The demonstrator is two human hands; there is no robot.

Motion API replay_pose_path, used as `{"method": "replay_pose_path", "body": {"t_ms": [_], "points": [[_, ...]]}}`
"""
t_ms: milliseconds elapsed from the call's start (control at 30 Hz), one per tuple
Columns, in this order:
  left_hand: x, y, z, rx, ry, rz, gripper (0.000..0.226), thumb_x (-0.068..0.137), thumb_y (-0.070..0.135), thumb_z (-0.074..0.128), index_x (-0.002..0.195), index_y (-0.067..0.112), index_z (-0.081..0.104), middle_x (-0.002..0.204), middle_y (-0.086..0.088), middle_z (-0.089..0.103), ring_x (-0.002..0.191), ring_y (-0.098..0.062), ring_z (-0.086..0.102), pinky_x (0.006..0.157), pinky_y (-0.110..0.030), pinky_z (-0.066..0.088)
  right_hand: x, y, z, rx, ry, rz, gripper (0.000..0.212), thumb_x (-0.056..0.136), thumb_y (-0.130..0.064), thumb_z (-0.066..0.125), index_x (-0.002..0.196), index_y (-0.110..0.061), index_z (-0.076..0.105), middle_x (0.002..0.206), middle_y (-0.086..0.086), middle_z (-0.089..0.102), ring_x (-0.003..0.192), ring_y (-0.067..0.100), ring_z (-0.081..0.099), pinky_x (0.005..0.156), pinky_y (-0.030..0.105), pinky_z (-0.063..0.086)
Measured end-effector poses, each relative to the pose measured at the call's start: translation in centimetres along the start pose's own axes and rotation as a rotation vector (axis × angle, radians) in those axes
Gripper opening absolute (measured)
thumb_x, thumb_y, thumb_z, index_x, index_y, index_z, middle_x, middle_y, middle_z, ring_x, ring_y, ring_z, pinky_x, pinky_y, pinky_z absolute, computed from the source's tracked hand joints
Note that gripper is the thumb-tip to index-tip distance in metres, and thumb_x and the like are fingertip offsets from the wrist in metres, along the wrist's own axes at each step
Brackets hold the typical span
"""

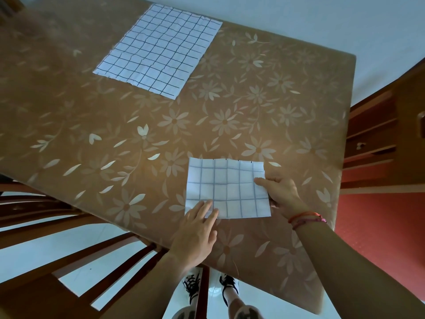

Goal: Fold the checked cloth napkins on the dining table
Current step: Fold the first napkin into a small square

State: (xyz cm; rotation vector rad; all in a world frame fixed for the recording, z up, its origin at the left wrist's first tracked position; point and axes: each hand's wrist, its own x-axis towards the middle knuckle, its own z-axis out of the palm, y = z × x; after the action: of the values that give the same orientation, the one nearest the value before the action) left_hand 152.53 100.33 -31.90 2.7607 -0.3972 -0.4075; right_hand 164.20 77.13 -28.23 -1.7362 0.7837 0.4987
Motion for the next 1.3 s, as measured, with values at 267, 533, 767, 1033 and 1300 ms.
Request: {"method": "replay_pose_path", "body": {"t_ms": [267, 533, 767, 1033, 1300], "points": [[0.5, -0.1, -0.5, 0.057, 0.050, 0.047, 0.057, 0.089, 0.033, 0.060, 0.139, 0.014, 0.041, 0.150, -0.005, 0.039, 0.138, -0.023, 0.036, 0.110, -0.042, 0.037, -0.9, 0.9, -0.9, 0.086, -0.077, 0.111, 0.038, 0.068, -0.008, 0.081, 0.100, 0.009, 0.069, 0.073, 0.017, 0.059, 0.051, 0.021, 0.048, 0.041, 0.024, 0.030], [1.9, 1.4, -1.5, 0.140, 0.048, 0.053, 0.076, 0.074, 0.038, 0.076, 0.136, 0.004, 0.048, 0.141, -0.013, 0.051, 0.130, -0.029, 0.048, 0.103, -0.044, 0.045, -4.5, 2.7, -0.8, 0.363, -0.198, 0.207, 0.026, 0.083, 0.004, 0.062, 0.107, -0.003, 0.067, 0.078, 0.014, 0.069, 0.052, 0.020, 0.052, 0.038, 0.020, 0.030], [1.2, 4.0, -1.2, 0.023, 0.135, 0.032, 0.060, 0.079, 0.030, 0.069, 0.131, 0.006, 0.052, 0.125, -0.013, 0.059, 0.114, -0.027, 0.058, 0.089, -0.038, 0.052, -7.0, 4.1, 0.6, 0.571, -0.235, 0.198, 0.021, 0.086, 0.006, 0.061, 0.104, -0.003, 0.066, 0.075, 0.010, 0.071, 0.055, 0.018, 0.064, 0.044, 0.027, 0.051], [-0.4, 1.7, -0.9, -0.113, 0.145, 0.123, 0.068, 0.058, -0.002, 0.083, 0.122, 0.002, 0.059, 0.112, -0.011, 0.065, 0.100, -0.028, 0.064, 0.075, -0.032, 0.058, -8.1, 5.4, -0.9, 0.281, -0.572, -0.087, 0.054, 0.073, 0.019, 0.064, 0.121, -0.005, 0.060, 0.114, 0.021, 0.070, 0.102, 0.038, 0.067, 0.079, 0.043, 0.051], [-2.6, -1.5, -0.7, -0.182, 0.124, 0.191, 0.061, 0.071, -0.003, 0.077, 0.129, 0.006, 0.058, 0.132, -0.010, 0.059, 0.126, -0.026, 0.052, 0.099, -0.042, 0.049, -6.6, 8.8, -2.1, -0.574, -0.054, -0.535, 0.039, 0.078, -0.018, 0.076, 0.110, -0.039, 0.069, 0.100, -0.009, 0.069, 0.082, 0.010, 0.066, 0.067, 0.017, 0.046]]}}
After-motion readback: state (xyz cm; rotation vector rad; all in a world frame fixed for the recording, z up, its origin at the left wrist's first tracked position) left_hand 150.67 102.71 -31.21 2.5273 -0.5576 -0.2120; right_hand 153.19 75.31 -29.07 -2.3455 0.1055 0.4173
